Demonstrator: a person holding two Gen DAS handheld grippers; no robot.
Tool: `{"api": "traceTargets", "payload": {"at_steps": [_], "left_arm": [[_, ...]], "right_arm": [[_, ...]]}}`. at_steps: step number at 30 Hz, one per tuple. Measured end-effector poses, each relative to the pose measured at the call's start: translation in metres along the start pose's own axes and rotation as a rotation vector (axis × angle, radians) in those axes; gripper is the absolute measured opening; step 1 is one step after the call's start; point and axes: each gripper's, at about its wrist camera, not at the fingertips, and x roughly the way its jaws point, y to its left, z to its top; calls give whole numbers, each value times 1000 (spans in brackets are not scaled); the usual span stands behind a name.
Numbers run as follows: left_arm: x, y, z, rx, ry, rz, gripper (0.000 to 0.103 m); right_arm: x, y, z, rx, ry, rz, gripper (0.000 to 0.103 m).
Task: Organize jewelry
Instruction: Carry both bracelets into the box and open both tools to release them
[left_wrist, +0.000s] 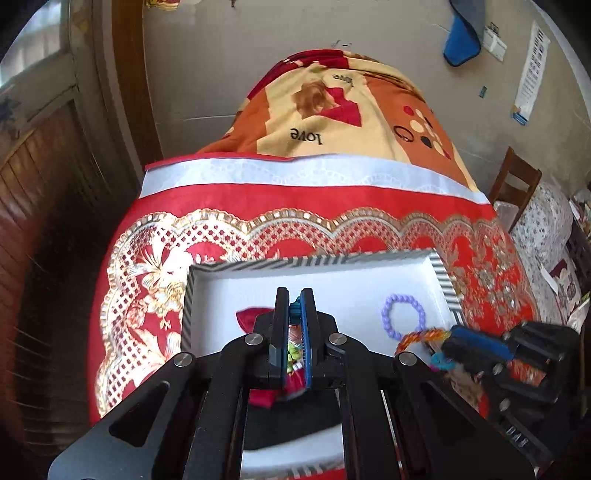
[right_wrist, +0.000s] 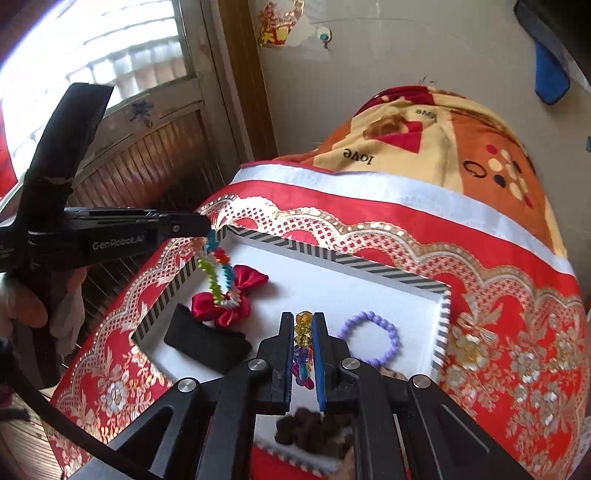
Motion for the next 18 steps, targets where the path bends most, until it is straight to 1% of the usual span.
{"api": "traceTargets", "payload": {"at_steps": [5,8,13,16,18], "left_arm": [[20,14,13,-50,-4,8,5],[33,22,13,-71,15,23,5],[53,40,1,-94,58,64,5],[60,51,-7,-122,78,83,5],[63,57,-12,-138,89,94,5]], "right_arm": [[34,2,12,1,34,21,9],[58,-3,17,24,63,26,9],[93,-21,12,64,116,-24,9],[108,-33,8,93,150,-62,9],[114,-37,6,105,174,-68,9]]}}
